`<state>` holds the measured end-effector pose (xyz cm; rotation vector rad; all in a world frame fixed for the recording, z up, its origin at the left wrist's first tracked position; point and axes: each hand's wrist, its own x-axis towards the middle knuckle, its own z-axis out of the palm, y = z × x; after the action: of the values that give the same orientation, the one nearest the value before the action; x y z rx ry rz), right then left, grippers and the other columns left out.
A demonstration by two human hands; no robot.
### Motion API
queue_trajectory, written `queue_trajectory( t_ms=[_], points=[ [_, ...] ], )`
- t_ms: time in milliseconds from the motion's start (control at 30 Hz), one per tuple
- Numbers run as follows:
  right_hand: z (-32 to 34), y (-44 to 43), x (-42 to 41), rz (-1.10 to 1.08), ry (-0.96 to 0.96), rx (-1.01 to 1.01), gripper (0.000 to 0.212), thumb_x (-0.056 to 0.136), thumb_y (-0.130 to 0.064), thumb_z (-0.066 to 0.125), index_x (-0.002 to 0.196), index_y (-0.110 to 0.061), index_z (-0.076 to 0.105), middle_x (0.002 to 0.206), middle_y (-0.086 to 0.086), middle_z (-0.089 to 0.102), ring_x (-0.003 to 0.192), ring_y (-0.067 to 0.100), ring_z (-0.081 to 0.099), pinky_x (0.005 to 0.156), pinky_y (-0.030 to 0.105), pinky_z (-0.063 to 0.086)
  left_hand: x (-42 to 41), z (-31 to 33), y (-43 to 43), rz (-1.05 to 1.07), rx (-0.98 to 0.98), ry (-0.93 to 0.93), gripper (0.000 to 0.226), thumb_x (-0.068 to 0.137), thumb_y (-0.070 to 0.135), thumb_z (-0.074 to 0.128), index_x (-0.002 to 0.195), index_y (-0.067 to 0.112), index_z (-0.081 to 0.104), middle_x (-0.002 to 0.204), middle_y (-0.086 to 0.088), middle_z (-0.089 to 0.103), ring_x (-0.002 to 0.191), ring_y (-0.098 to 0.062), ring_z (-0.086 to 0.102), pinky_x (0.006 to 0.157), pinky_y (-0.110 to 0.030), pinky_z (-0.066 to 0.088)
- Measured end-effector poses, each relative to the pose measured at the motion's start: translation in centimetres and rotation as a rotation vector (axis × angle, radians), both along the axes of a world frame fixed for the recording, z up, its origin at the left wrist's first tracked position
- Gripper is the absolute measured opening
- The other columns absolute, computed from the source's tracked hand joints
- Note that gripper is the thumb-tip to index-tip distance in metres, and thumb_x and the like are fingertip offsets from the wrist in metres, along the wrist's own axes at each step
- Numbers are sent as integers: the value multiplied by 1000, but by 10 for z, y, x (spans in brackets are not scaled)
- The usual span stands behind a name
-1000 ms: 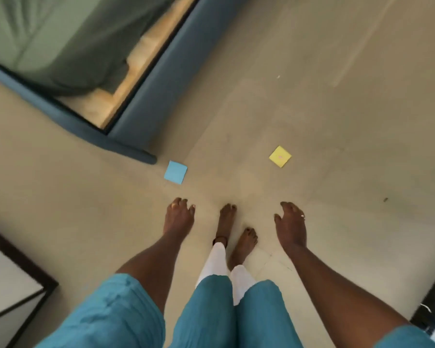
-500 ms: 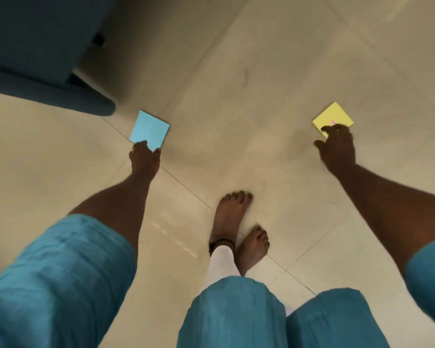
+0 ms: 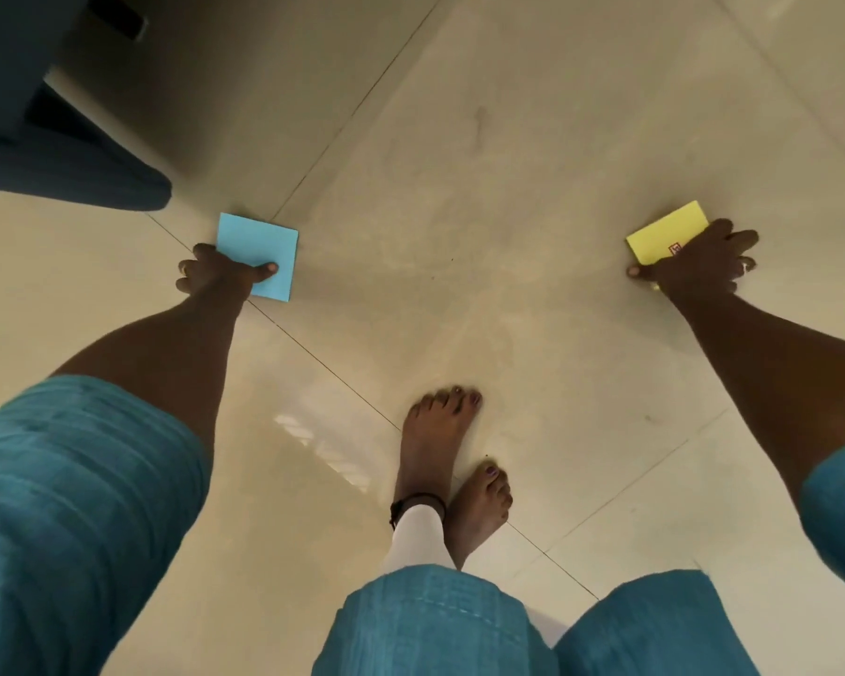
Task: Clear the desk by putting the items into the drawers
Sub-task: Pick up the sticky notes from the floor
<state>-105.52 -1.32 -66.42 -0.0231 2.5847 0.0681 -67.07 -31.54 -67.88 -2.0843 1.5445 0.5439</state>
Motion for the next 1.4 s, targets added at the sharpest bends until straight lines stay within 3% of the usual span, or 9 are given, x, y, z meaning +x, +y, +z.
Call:
queue_trajectory(
  t_ms=[100,233,333,567,667,767,1133,1267,1400],
  points=[
    [4,5,0,17,-38,-110,83,67,-19,83,130,4,34,139,22,29,121,42,44,102,46,36,-8,2,11,48,25,-48,71,85,45,64,135,1,39,138,-19,42,129,-35,41,106,-41,34],
    [25,12,22,17,-49,-197,45,86,-14,64,122,6,47,131,27,45,119,39,48,98,38,36,-26,6,179,-536,-69,469,48,84,18,61,131,18,47,126,-7,55,115,-27,57,95,-40,46],
    [53,21,50,-49,-115,-261,34,85,-14,65,112,6,56,118,26,60,112,37,54,88,36,36,-40,10,259,-299,298,509,41,77,13,53,117,22,52,107,0,59,91,-21,61,74,-35,49],
    [136,70,128,-539,-250,-375,30,78,-13,72,106,-5,64,111,22,65,104,40,61,90,49,49,2,-27,213,-420,142,401,35,85,21,58,118,30,52,100,10,56,86,-22,60,65,-32,54],
    [180,99,161,-839,-291,-469,27,77,-9,72,102,-9,64,107,20,66,93,36,63,77,51,54,-26,96,183,-129,226,398,25,80,27,71,98,15,57,88,1,57,76,-22,62,65,-39,59],
    [238,125,187,-1213,-394,-650,19,83,3,62,91,-13,57,105,20,58,86,30,56,58,34,50,-86,242,211,-205,344,480,27,78,20,71,98,8,59,98,-14,64,91,-31,66,76,-48,57],
    [352,226,297,-1838,-188,-948,40,85,16,50,118,-6,50,113,18,53,96,33,53,61,38,50,-119,327,335,-978,585,204,40,81,31,68,116,13,59,121,-8,63,115,-30,57,93,-32,47],
    [379,260,372,-2028,-63,-1020,51,83,18,49,127,-8,50,119,19,54,97,32,52,72,42,51,-83,361,396,-1155,656,237,34,89,23,62,116,5,55,118,-11,62,107,-29,62,51,-6,41],
    [429,285,465,-2204,139,-1047,49,85,16,48,126,-10,51,114,14,54,95,30,51,60,32,49,-22,407,454,-1265,763,261,35,86,12,67,116,-1,55,119,-17,61,103,-34,63,74,-37,59]
  ],
)
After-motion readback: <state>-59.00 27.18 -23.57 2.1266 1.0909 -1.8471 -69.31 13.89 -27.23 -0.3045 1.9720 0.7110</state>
